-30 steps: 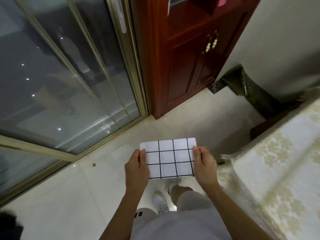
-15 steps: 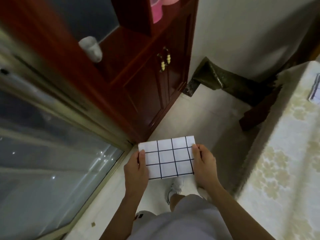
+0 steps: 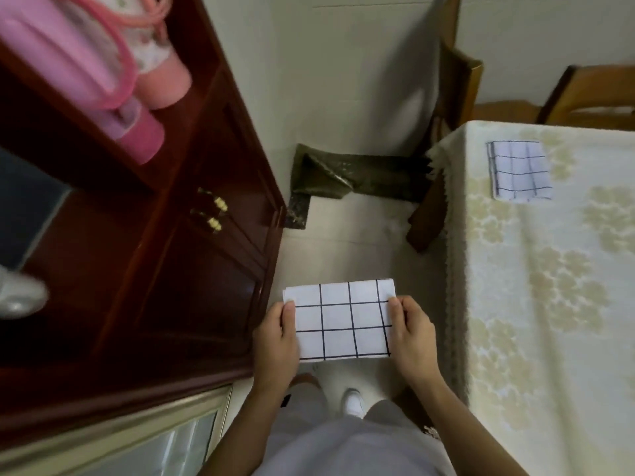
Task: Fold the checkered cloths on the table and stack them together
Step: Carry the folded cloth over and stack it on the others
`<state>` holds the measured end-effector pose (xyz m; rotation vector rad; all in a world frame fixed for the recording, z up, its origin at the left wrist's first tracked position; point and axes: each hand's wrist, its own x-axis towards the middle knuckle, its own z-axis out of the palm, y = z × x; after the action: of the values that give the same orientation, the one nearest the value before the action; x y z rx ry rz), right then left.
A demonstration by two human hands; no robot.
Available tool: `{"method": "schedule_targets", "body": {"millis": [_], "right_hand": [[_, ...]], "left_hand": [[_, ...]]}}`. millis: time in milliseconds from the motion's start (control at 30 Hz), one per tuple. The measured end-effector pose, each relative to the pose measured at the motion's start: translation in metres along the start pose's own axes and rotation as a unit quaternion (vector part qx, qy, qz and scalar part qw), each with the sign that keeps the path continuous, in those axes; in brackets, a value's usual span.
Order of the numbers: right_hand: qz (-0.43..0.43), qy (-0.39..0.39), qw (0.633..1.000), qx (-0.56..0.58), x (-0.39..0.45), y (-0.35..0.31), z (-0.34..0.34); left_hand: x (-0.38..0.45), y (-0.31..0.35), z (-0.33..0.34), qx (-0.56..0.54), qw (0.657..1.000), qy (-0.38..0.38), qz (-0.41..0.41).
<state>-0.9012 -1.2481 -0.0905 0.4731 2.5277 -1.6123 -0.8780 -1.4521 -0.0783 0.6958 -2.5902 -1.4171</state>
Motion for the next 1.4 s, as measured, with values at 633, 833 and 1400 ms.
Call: {"method": "schedule_targets", "body": {"millis": [633,833,1400], "right_hand": [[0.05,0.179,0.983,0.016,0.202,-0.126,0.06],[0.078,0.25,0.964,0.035,0.23,-0.13,0.038],[0.236,0.375,0.88,0.171,0.332,-0.057,-0.084]], "left_hand": [[0.305,0.077,0.057,0.004,0.975,-0.188,0.12],[0.334,0.119,0.098,-0.027,0.951,-0.27,0.146],[0.374,0.246,0.311,0.095,0.844,-0.482,0.214]]}}
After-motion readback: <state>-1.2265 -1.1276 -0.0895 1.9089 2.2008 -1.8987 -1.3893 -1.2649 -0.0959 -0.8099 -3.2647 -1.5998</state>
